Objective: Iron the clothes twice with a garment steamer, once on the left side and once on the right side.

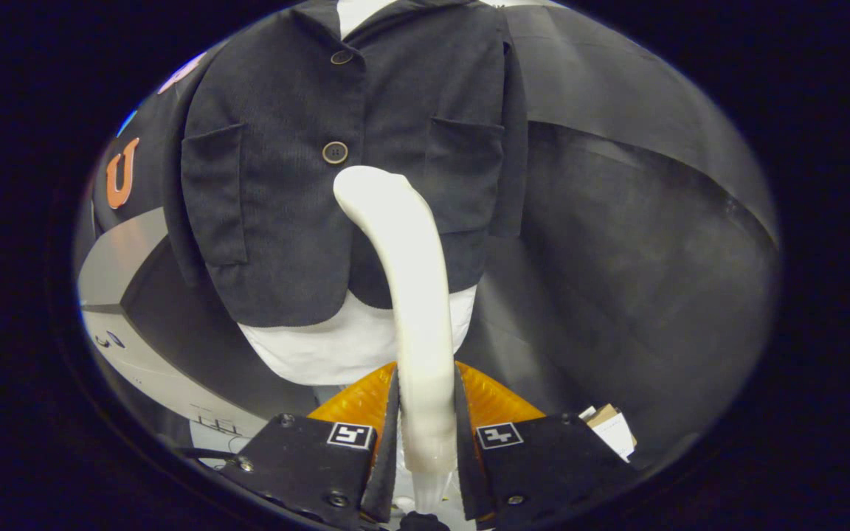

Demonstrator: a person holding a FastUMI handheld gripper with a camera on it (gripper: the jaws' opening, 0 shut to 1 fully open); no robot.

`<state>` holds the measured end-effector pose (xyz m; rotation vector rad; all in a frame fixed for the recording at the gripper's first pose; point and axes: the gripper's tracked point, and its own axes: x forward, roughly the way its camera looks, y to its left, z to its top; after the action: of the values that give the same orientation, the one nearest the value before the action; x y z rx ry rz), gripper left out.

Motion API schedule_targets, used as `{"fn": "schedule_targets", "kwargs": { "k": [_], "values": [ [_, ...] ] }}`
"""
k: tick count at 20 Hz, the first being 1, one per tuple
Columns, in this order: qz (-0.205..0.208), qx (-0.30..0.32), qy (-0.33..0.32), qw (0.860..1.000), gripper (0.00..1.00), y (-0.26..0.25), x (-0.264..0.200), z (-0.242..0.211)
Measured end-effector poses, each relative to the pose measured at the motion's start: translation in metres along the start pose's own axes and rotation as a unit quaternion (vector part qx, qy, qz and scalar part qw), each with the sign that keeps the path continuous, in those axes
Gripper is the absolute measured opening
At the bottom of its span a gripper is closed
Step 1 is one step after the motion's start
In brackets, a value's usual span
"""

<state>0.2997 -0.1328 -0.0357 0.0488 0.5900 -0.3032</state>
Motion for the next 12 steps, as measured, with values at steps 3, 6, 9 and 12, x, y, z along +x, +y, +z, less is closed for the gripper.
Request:
{"fn": "schedule_targets", "kwargs": {
  "k": [3, 6, 9, 12],
  "values": [
    [0.014, -0.001, 0.004, 1.0, 0.38, 0.0012, 0.0032, -0.0034],
    [0.033, 0.001, 0.003, 0.999, 0.38, 0.0031, 0.0031, -0.0008],
    [0.051, 0.005, -0.001, 0.999, 0.38, 0.0054, 0.0031, 0.0011],
    [0.066, 0.021, -0.005, 0.998, 0.38, 0.008, 0.0022, 0.0016]
  ]
}}
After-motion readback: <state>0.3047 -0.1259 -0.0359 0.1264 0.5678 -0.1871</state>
